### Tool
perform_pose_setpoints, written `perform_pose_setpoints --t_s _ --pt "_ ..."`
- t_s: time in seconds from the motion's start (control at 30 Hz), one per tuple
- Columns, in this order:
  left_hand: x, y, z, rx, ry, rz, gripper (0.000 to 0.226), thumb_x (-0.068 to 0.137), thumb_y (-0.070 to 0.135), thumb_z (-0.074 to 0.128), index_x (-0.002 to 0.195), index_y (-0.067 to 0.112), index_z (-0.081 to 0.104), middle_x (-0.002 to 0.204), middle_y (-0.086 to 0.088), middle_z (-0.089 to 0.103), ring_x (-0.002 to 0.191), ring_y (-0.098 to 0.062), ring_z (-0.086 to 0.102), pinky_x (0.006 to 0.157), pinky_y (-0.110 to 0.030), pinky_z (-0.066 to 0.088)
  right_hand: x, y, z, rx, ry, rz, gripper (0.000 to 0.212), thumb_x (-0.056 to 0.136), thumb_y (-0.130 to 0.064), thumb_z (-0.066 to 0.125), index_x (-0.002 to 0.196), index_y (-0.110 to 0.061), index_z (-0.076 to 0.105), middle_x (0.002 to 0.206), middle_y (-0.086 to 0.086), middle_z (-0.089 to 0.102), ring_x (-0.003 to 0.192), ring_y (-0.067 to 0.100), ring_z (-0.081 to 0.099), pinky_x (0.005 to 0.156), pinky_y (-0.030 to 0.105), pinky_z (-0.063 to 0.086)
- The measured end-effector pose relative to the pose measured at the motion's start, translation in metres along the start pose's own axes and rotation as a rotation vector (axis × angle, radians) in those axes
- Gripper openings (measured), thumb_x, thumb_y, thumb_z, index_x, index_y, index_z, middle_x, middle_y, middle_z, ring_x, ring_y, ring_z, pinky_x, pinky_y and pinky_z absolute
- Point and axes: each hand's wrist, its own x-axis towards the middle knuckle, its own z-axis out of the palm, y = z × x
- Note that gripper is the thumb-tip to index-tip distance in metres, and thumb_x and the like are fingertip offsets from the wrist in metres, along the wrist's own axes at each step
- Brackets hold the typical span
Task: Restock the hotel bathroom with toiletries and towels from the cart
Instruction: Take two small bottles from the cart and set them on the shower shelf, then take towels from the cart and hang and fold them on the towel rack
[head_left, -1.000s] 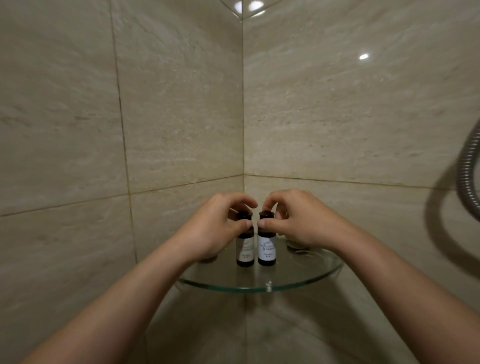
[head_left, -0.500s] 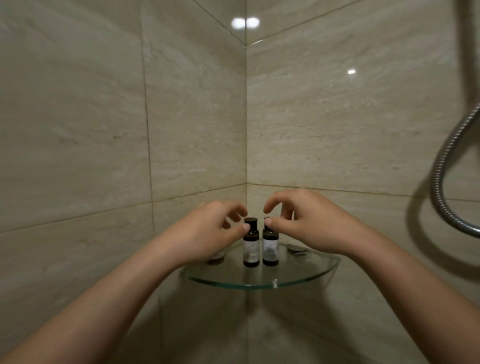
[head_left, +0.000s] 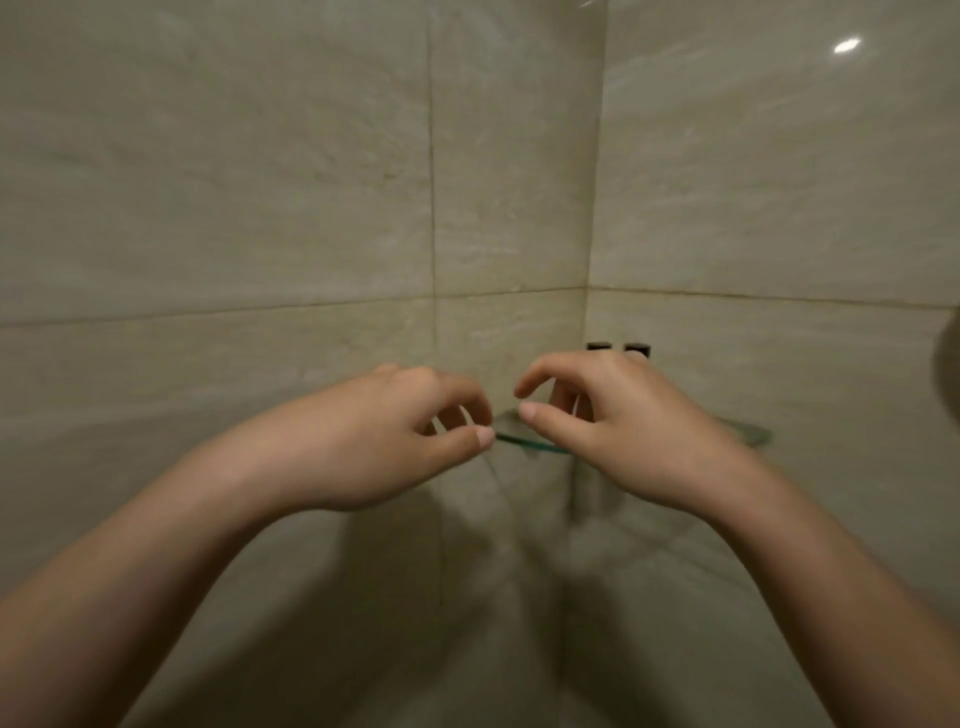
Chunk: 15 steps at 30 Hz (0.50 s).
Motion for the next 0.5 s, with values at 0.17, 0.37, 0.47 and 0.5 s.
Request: perform_pose_setpoints --t_s 0.17,0.37,0.47,0.5 --pt "-0.045 -0.011 0.012 0.036 -0.02 -0.204 0.045 0.076 0.057 0.035 0.11 0.037 0.057 0.098 0.024 0.061 0.088 0.01 0.057 0.073 -0.009 0.044 -0.01 -0.013 0.045 0.166 0.011 -0.119 0.014 0.088 -0.037 0.053 0.093 -0.029 0.064 0.063 -0.008 0.058 0.065 0.009 0.056 0.064 0.038 0.048" --pt "-0.11 -0.002 0.041 0.0 0.012 -0.541 0.037 0.081 0.053 0.038 0.106 0.037 0.059 0.098 0.018 0.065 0.087 0.004 0.059 0.079 -0.023 0.05 -0.022 -0.025 0.092 0.388 -0.137 -0.273 0.01 0.086 -0.031 0.058 0.086 -0.024 0.065 0.055 -0.006 0.051 0.059 0.013 0.049 0.063 0.037 0.046" --pt "-0.156 0.014 0.053 0.014 0.041 -0.726 0.042 0.079 0.055 0.036 0.106 0.035 0.06 0.1 0.016 0.066 0.089 0.0 0.061 0.083 -0.033 0.051 -0.034 -0.048 0.114 0.528 -0.256 -0.395 0.009 0.085 -0.031 0.057 0.084 -0.026 0.065 0.055 -0.006 0.053 0.057 0.01 0.05 0.062 0.034 0.045" --pt "-0.174 0.022 0.057 0.014 0.044 -0.792 0.041 0.079 0.055 0.036 0.106 0.034 0.06 0.1 0.016 0.066 0.09 -0.002 0.062 0.084 -0.033 0.051 -0.039 -0.059 0.121 0.569 -0.294 -0.44 0.009 0.085 -0.031 0.057 0.083 -0.026 0.065 0.056 -0.006 0.054 0.056 0.009 0.049 0.062 0.033 0.044"
